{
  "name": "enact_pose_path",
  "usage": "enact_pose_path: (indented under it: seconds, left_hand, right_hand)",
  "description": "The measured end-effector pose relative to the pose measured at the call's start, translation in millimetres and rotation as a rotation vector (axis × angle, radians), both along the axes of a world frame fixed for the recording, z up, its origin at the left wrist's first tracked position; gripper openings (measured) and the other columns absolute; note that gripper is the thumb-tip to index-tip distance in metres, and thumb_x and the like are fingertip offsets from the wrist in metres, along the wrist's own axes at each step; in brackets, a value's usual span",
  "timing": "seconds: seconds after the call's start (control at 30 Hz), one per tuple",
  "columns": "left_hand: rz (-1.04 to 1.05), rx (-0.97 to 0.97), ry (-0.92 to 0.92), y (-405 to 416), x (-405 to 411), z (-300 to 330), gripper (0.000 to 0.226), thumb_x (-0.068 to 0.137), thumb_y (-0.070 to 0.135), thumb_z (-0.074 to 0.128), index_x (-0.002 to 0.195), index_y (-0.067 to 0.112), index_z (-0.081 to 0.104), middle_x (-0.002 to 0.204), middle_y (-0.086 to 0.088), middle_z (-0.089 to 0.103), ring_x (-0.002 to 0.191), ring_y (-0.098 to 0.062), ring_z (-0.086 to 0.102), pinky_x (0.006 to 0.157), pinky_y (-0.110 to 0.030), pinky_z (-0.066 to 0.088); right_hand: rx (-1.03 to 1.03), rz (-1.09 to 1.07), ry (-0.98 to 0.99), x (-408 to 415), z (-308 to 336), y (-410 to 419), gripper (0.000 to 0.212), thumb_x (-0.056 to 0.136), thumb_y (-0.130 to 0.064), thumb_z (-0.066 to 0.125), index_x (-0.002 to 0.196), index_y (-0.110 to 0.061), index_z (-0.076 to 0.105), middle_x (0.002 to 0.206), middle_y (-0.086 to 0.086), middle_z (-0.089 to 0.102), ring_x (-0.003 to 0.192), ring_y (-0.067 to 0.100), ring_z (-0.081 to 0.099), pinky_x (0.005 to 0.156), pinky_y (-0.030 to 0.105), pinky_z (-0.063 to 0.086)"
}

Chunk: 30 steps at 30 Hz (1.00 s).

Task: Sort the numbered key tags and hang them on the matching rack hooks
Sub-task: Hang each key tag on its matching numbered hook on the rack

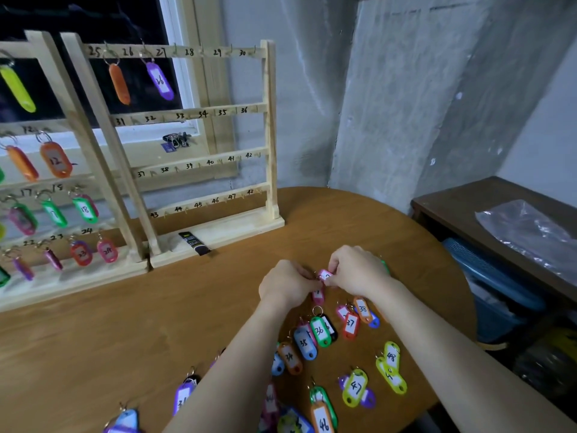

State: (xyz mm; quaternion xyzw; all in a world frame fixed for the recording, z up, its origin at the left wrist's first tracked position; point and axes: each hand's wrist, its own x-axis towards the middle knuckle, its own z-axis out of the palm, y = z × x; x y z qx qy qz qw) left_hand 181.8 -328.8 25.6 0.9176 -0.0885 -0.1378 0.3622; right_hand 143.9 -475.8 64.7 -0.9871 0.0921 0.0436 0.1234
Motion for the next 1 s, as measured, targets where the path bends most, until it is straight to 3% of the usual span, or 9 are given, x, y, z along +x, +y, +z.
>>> enact_pose_path:
  seconds: [0.17,0.3,0.43,0.5,0.6,0.67,0.87,1.0]
  left_hand:
    - [-0.011,0.031,0.009,-1.7,-1.0,-1.8,0.009,0.082,0.038,0.078,0.086,0.029,0.078,0.079,0.01,0.069,0.073,-0.008,0.061,0.058,-0.024,0.042]
    - [-0.04,-0.002,0.052,1.3,-0.3,1.5,0.005,0.085,0.033,0.076,0.083,0.028,0.076,0.084,0.007,0.069,0.078,-0.009,0.061,0.062,-0.025,0.043]
    - [-0.082,-0.055,0.099,6.0,-1.5,8.9,0.008,0.088,0.03,0.075,0.085,0.023,0.076,0.089,0.003,0.07,0.084,-0.011,0.062,0.07,-0.027,0.048]
    - [-0.076,-0.125,0.119,12.4,-0.6,14.4,0.012,0.089,0.026,0.075,0.089,0.014,0.077,0.09,-0.003,0.072,0.082,-0.014,0.062,0.074,-0.029,0.049]
    - [-0.037,-0.311,0.13,28.5,-1.9,26.0,0.01,0.091,0.014,0.073,0.09,0.005,0.072,0.075,-0.004,0.066,0.06,-0.006,0.058,0.06,-0.018,0.045]
    - [-0.013,-0.412,0.097,43.3,-4.9,37.1,0.007,0.091,0.01,0.073,0.087,0.004,0.071,0.067,-0.001,0.065,0.051,0.0,0.056,0.05,-0.011,0.042]
    - [-0.004,-0.552,-0.008,94.7,-8.3,81.3,0.004,0.09,0.004,0.072,0.088,0.002,0.074,0.072,-0.006,0.069,0.061,-0.012,0.061,0.059,-0.017,0.05]
    - [0.034,-0.494,-0.12,125.9,-2.7,123.1,0.009,0.092,0.012,0.071,0.087,0.006,0.077,0.065,0.003,0.066,0.056,-0.003,0.053,0.049,-0.015,0.04]
  right_hand:
    - [0.02,0.046,0.045,5.9,-1.3,0.7,0.014,0.093,-0.032,0.072,0.094,-0.017,0.072,0.089,0.0,0.069,0.086,0.019,0.066,0.079,0.036,0.057]
    - [0.052,0.059,0.004,1.8,-2.6,-2.9,0.02,0.099,-0.03,0.061,0.083,-0.019,0.055,0.081,0.001,0.062,0.081,0.019,0.06,0.069,0.037,0.051]
    - [0.272,0.07,-0.015,-6.2,13.4,-8.4,0.011,0.104,-0.025,0.054,0.094,-0.02,0.055,0.086,-0.004,0.074,0.071,0.008,0.064,0.069,0.031,0.052]
    - [0.409,0.094,-0.015,-10.5,25.0,-8.7,0.009,0.106,-0.024,0.049,0.1,-0.02,0.054,0.082,-0.003,0.075,0.059,0.007,0.062,0.061,0.026,0.049]
    - [0.609,0.065,0.01,-14.4,40.0,-4.4,0.011,0.105,-0.01,0.044,0.107,-0.015,0.053,0.07,-0.001,0.061,0.052,0.014,0.055,0.044,0.021,0.037]
    - [0.73,0.027,0.014,-14.5,48.9,2.4,0.017,0.102,-0.005,0.038,0.103,-0.016,0.051,0.067,0.0,0.044,0.05,0.015,0.046,0.041,0.022,0.03]
    - [0.845,0.134,-0.087,-7.3,78.8,32.3,0.026,0.11,-0.023,0.039,0.092,-0.011,0.053,0.061,-0.003,0.033,0.046,0.011,0.031,0.045,0.026,0.023]
    - [0.94,0.201,-0.185,8.6,107.4,59.1,0.027,0.11,-0.019,0.037,0.091,-0.01,0.054,0.057,-0.004,0.032,0.044,0.011,0.03,0.046,0.025,0.021]
